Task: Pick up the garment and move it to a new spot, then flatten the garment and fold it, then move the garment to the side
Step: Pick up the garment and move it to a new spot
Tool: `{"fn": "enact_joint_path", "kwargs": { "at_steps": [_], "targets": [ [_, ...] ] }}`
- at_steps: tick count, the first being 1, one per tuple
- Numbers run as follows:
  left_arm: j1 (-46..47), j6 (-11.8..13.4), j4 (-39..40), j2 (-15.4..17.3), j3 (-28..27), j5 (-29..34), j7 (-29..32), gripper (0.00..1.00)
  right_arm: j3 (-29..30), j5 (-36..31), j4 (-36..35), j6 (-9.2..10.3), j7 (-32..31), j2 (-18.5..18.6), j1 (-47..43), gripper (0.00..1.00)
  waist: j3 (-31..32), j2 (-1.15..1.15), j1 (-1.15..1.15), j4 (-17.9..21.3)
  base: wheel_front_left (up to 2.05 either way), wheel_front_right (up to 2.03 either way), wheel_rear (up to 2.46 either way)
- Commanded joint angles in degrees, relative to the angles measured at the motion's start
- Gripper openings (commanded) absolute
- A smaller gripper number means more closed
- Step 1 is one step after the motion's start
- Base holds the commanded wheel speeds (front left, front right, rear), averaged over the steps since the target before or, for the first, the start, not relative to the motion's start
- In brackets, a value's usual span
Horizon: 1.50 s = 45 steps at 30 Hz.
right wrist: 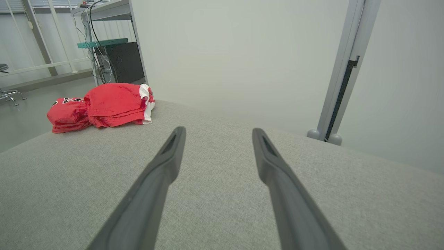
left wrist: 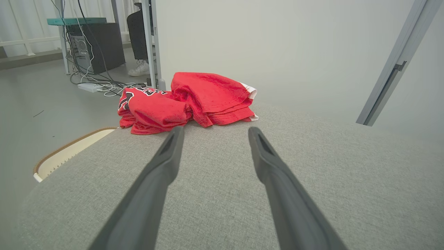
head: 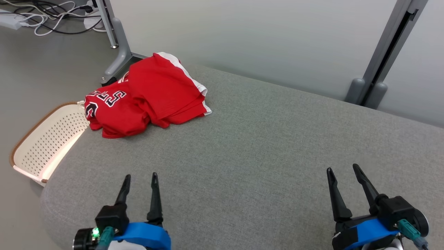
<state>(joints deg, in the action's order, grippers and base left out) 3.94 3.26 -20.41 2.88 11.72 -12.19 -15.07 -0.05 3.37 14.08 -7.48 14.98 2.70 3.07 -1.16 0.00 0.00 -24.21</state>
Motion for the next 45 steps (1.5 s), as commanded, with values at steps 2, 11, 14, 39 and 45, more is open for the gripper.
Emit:
{"fn": "enact_joint_path", "kwargs": {
  "at_steps": [2,11,14,39,45],
  "targets": [
    [0.6,0.9,0.8,0.1,-2.0,-1.2,-0.2,1.00,-0.2,-0.3,-0.3,-0.03,0.3,0.4,0.8,1.00,-0.7,0.00,0.00,0.2,0.00,0.00,0.00],
    [11.0,-0.3,7.4,6.5,-9.9,-1.4,-0.1,1.00,-0.2,-3.1,-2.1,-0.02,0.3,0.3,5.4,1.00,-7.9,0.00,0.00,3.8,0.00,0.00,0.00],
    [20.2,-2.2,7.6,11.0,-10.2,-0.5,2.1,1.00,0.2,-4.5,-2.3,-0.03,0.3,0.3,7.4,1.00,-10.7,0.00,0.00,5.2,0.00,0.00,0.00],
    [56.2,-4.4,-27.5,17.5,-7.4,-5.3,32.7,1.00,-1.5,-9.5,-4.7,-0.03,0.3,0.3,15.6,1.00,-28.6,0.00,0.00,19.2,0.00,0.00,0.00],
    [56.6,-2.4,-33.2,18.3,-5.6,-3.1,33.5,1.00,-1.7,-9.4,-5.1,-0.03,0.3,0.3,15.4,1.00,-30.0,0.00,0.00,19.8,0.00,0.00,0.00]
  ]
}}
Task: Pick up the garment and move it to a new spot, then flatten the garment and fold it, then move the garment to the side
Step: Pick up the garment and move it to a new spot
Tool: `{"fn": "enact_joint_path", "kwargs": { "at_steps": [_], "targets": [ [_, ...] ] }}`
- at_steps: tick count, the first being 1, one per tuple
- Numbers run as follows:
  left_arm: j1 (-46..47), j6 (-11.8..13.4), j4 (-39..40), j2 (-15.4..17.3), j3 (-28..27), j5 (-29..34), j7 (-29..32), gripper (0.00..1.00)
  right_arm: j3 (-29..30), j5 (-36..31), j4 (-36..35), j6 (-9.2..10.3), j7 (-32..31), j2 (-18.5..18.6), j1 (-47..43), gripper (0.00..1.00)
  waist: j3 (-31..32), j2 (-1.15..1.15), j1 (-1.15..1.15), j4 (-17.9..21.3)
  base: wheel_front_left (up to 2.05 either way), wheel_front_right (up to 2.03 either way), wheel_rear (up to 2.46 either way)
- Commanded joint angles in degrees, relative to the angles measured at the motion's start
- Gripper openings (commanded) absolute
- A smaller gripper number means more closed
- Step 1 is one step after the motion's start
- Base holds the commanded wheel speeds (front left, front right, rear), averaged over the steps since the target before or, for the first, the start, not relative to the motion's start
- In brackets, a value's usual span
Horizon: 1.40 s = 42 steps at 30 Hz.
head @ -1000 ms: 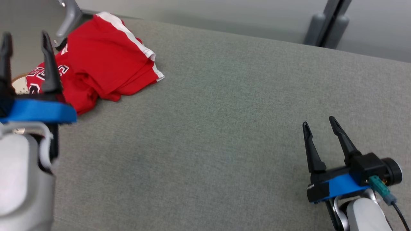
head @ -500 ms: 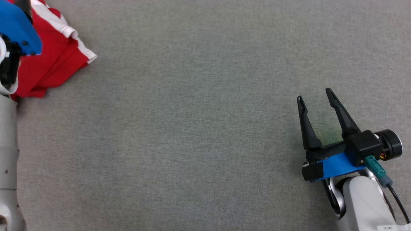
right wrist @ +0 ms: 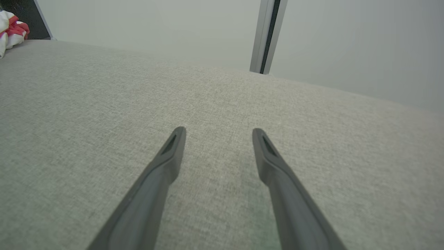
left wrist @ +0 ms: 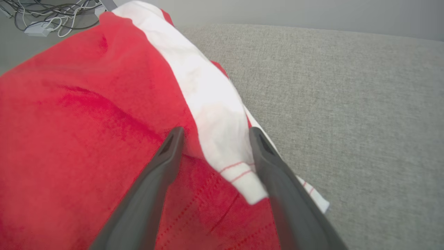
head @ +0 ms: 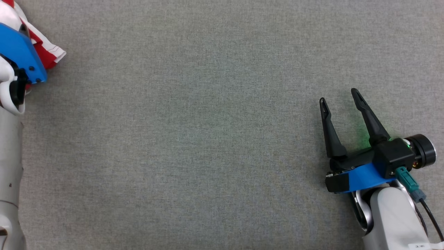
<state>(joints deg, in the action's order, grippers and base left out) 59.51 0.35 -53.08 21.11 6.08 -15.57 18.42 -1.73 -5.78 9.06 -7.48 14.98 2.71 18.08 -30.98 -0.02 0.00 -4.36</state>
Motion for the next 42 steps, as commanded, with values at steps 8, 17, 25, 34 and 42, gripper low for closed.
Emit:
{"fn": "enact_joint_path", "kwargs": {
  "at_steps": [8,17,25,34,42],
  "targets": [
    [1.2,0.6,-5.3,-0.3,0.9,-0.2,0.6,1.00,-0.7,0.1,0.2,-0.03,0.3,0.3,0.6,1.00,-0.7,0.02,0.00,0.1,0.00,0.00,0.00],
    [1.0,0.0,-7.4,-0.2,2.2,0.2,-1.4,0.00,-1.0,-0.2,0.3,-0.03,0.3,0.3,0.2,1.00,-1.2,0.02,0.00,0.7,0.00,0.00,0.00],
    [3.6,-0.7,-6.3,2.4,3.6,1.5,-4.5,0.00,-0.7,1.0,0.8,-0.03,0.3,0.3,-0.3,1.00,1.4,0.02,0.00,0.4,0.00,0.00,0.00],
    [6.0,-3.4,-2.8,4.5,6.2,2.9,-5.9,0.00,-0.7,3.2,2.0,-0.03,0.3,0.3,-1.5,1.00,7.4,0.02,0.00,0.2,0.00,0.00,0.00],
    [7.2,-6.4,1.4,4.7,9.0,2.7,-6.4,0.00,0.5,6.1,3.7,-0.03,0.3,0.3,-4.3,1.00,15.5,0.02,0.00,2.3,0.00,0.00,0.00]
  ]
}}
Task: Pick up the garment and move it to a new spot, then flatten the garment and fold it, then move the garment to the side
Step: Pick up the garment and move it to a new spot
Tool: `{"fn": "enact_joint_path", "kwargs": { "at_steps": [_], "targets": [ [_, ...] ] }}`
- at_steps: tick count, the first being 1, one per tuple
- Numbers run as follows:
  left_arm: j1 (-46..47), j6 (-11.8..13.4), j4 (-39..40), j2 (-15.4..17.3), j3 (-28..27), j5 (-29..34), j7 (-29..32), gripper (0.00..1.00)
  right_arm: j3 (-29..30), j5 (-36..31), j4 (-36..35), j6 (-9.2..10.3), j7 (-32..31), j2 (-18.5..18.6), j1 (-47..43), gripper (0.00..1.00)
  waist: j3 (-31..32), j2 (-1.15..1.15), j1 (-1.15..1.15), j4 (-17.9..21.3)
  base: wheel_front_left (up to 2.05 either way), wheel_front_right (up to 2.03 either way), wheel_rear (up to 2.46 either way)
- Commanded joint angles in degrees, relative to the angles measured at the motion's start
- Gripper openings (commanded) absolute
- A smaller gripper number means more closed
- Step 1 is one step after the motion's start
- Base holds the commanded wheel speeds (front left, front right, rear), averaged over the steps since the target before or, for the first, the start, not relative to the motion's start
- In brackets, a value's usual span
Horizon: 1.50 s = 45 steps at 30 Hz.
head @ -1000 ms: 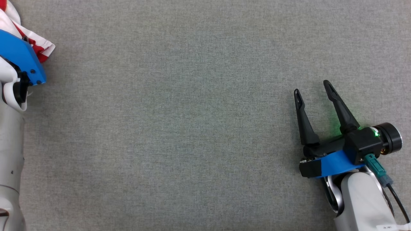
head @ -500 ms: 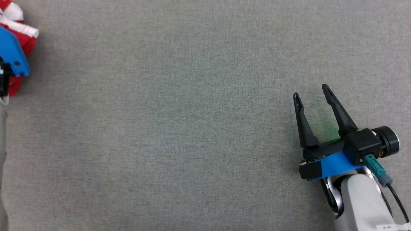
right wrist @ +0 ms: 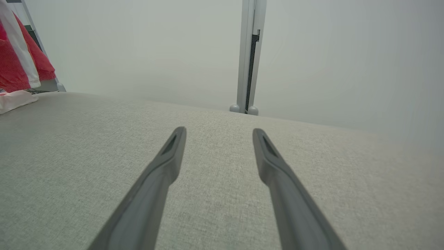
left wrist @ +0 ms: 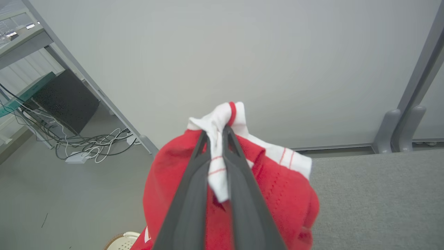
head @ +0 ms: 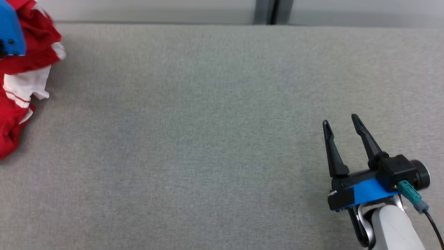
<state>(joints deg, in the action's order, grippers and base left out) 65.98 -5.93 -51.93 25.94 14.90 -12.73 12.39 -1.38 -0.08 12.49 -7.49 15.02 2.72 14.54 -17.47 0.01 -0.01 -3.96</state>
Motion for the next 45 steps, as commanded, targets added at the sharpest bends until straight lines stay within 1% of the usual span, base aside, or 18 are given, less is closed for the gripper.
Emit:
{"fn": "enact_joint_path", "kwargs": {
  "at_steps": [1,4,8,14,18,20,24,26,28,31,34,36,40,43,45],
  "targets": [
    [0.9,-0.4,1.0,-0.5,0.6,-0.3,-0.4,0.00,0.7,0.7,0.3,-0.02,0.2,0.3,-1.3,1.00,2.9,-0.01,0.01,2.3,0.00,0.00,0.00],
    [0.7,-1.2,3.0,-1.7,2.2,-1.5,-0.6,0.00,1.9,1.4,0.8,-0.01,0.2,0.3,-3.1,1.00,5.9,-0.01,0.01,3.8,0.00,0.00,0.00],
    [-0.5,-1.6,6.3,-4.1,5.2,-3.5,-0.9,0.00,4.2,2.0,1.1,-0.02,0.2,0.3,-5.5,1.00,8.9,-0.01,0.01,5.8,0.00,0.00,0.00],
    [-4.6,-1.6,12.2,-8.4,10.7,-8.6,-1.0,0.00,7.2,2.3,0.8,-0.01,0.2,0.3,-8.6,1.00,10.8,-0.01,0.01,8.7,0.00,0.00,0.00],
    [-9.8,-1.7,14.9,-12.0,12.9,-11.4,-4.0,0.00,8.5,2.9,0.7,-0.02,0.2,0.3,-9.7,1.00,11.0,-0.01,0.01,9.9,0.00,0.00,0.00],
    [-13.4,-1.7,15.5,-14.9,13.3,-12.9,-6.1,0.00,8.6,3.3,0.7,-0.02,0.2,0.3,-10.1,1.00,10.7,-0.01,0.01,10.4,0.00,0.00,0.00],
    [-21.4,-1.4,15.2,-19.6,15.5,-14.5,-10.0,0.00,8.0,4.0,0.6,-0.01,0.2,0.3,-10.0,1.00,9.9,-0.01,0.01,11.0,0.00,0.00,0.00],
    [-25.5,-1.3,14.4,-21.2,17.5,-14.8,-11.5,0.00,7.6,4.3,0.7,-0.01,0.2,0.3,-9.7,1.00,9.4,-0.01,0.01,11.4,0.00,0.00,0.00],
    [-29.4,-1.4,13.4,-22.1,20.2,-15.1,-12.2,0.00,7.3,4.5,0.6,-0.01,0.2,0.3,-9.3,1.00,9.0,-0.01,0.01,11.5,0.00,0.00,0.00],
    [-33.6,-1.4,12.3,-22.6,23.9,-15.4,-12.7,0.00,6.7,4.7,0.5,-0.02,0.2,0.3,-9.0,1.00,8.3,-0.01,0.01,11.2,0.00,0.00,0.00],
    [-36.8,-1.3,11.3,-23.0,26.5,-16.0,-13.3,0.00,6.7,4.7,0.7,-0.01,0.2,0.3,-8.8,1.00,7.8,-0.01,0.01,10.5,0.00,0.00,0.00],
    [-38.0,-0.9,11.1,-23.0,27.7,-16.8,-14.1,0.00,6.6,4.7,0.9,-0.02,0.2,0.3,-8.7,1.00,7.6,-0.01,0.01,10.0,0.00,0.00,0.00],
    [-40.1,0.3,12.8,-23.1,30.3,-20.3,-15.4,0.00,6.1,4.8,1.2,-0.02,0.2,0.3,-8.1,1.00,7.5,-0.01,0.01,9.4,0.00,0.00,0.00],
    [-40.4,1.3,14.5,-23.1,32.5,-23.1,-16.2,0.00,5.8,4.8,1.3,-0.02,0.2,0.3,-7.7,1.00,7.4,-0.01,0.01,9.1,0.00,0.00,0.00],
    [-40.3,1.5,15.4,-23.1,34.2,-24.7,-16.7,0.00,5.4,5.0,1.4,-0.02,0.2,0.3,-7.6,1.00,7.3,-0.01,0.01,8.9,0.00,0.00,0.00]
  ]
}}
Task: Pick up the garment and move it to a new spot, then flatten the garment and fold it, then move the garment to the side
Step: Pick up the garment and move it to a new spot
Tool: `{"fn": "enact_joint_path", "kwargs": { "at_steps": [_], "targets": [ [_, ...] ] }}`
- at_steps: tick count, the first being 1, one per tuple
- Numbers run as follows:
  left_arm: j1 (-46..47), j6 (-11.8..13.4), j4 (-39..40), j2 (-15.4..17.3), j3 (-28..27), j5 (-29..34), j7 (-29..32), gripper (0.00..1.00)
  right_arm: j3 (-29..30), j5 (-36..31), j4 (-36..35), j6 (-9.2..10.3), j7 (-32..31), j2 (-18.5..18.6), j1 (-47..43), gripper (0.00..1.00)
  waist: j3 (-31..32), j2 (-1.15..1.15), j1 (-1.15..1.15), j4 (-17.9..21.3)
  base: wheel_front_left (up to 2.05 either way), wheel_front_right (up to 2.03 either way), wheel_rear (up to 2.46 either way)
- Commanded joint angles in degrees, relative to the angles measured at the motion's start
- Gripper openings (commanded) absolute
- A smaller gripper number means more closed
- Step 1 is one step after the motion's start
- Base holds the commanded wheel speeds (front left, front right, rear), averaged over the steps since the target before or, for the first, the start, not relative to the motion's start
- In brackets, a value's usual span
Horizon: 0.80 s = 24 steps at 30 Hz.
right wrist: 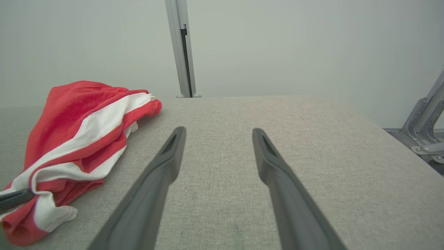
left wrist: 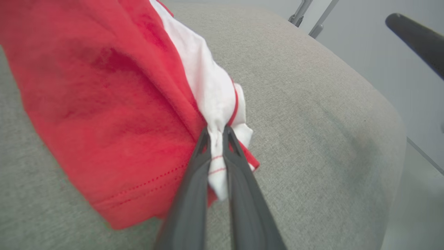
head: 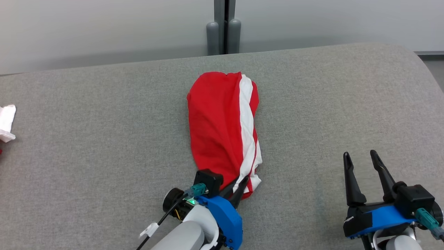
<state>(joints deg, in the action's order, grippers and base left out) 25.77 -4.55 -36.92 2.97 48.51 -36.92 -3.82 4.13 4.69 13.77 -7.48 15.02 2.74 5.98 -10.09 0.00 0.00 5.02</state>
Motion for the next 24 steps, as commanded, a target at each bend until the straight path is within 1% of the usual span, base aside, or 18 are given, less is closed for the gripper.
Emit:
{"fn": "enact_joint_path", "kwargs": {
  "at_steps": [1,5,6,7,8,14,18,21,24],
  "targets": [
    [0.1,0.4,0.8,-0.1,1.3,-1.3,-0.8,0.00,-0.3,0.3,0.2,-0.03,0.2,0.3,1.0,1.00,-0.1,0.00,0.00,-0.2,0.00,0.00,0.00],
    [1.5,1.6,1.6,-0.1,4.0,-3.3,-2.1,0.00,-0.9,0.4,0.4,-0.03,0.2,0.3,0.8,1.00,-0.1,0.00,0.00,-0.3,0.00,0.00,0.00],
    [1.8,2.1,1.5,-0.1,4.5,-3.6,-2.7,0.25,-1.0,0.4,0.5,-0.03,0.2,0.3,0.8,1.00,-0.1,0.00,0.00,-0.3,0.00,0.00,0.00],
    [2.1,2.6,1.4,-0.1,5.0,-3.9,-3.2,0.42,-1.1,0.5,0.6,-0.03,0.2,0.3,0.8,1.00,-0.1,0.00,0.00,-0.4,0.00,0.00,0.00],
    [2.2,3.0,1.1,-0.1,5.4,-4.3,-3.8,1.00,-1.1,0.5,0.7,-0.03,0.2,0.3,0.9,1.00,-0.1,0.00,0.00,-0.4,0.00,0.00,0.00],
    [4.3,5.1,-0.3,-0.1,7.0,-4.9,-7.4,1.00,-0.7,0.3,1.2,-0.03,0.2,0.3,0.5,1.00,1.2,0.00,0.00,-1.0,0.00,0.00,0.00],
    [5.8,6.0,-0.4,-0.1,7.3,-5.2,-9.2,1.00,-0.1,-0.1,1.3,-0.03,0.2,0.3,0.0,1.00,2.6,0.00,0.00,-1.6,0.00,0.00,0.00],
    [6.3,6.4,-0.4,-0.1,7.3,-4.9,-10.0,1.00,0.2,-0.3,1.4,-0.03,0.2,0.3,-0.2,1.00,3.5,0.00,0.00,-1.9,0.00,0.00,0.00],
    [7.0,7.2,-0.7,-0.1,6.2,-4.4,-10.8,1.00,0.7,-0.9,1.1,-0.03,0.2,0.3,-0.5,1.00,5.2,0.00,0.00,-2.6,0.00,0.00,0.00]
  ]
}}
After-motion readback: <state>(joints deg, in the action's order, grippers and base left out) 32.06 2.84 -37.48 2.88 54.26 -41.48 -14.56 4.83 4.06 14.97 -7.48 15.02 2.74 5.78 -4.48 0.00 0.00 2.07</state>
